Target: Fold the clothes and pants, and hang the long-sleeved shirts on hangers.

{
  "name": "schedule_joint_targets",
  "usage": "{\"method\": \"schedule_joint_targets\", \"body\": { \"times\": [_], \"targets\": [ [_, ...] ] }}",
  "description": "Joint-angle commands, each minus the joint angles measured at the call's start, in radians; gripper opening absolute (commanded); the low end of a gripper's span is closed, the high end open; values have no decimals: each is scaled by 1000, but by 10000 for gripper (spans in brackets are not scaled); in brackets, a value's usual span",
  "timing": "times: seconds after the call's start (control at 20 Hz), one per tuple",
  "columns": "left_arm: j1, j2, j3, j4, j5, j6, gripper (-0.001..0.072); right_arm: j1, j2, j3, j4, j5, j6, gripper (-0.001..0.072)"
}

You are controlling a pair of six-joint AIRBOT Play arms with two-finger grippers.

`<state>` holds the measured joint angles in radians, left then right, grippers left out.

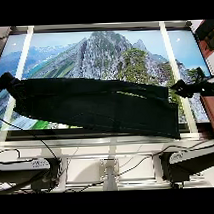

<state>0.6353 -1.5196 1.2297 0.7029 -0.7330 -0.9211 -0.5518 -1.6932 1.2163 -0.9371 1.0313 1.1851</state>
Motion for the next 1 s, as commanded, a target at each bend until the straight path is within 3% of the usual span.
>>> {"method": "schedule_joint_targets", "body": {
  "times": [0.0,0.2,0.4,0.6,0.7,0.95],
  "targets": [
    [-4,0,0,0,-5,0,39,37,-143,151,36,138,-19,493],
    [-16,0,0,0,-4,0,40,98,-199,213,-31,171,-21,487],
    [-18,0,0,0,-4,0,39,122,-199,232,-61,182,-69,339],
    [-18,0,0,0,-4,0,39,122,-199,309,-63,292,-134,312],
    [-18,0,0,0,-4,0,39,122,-198,348,-64,337,-134,34],
    [-18,1,0,-1,-4,0,39,122,-197,471,-66,355,-132,26]
  ]
}}
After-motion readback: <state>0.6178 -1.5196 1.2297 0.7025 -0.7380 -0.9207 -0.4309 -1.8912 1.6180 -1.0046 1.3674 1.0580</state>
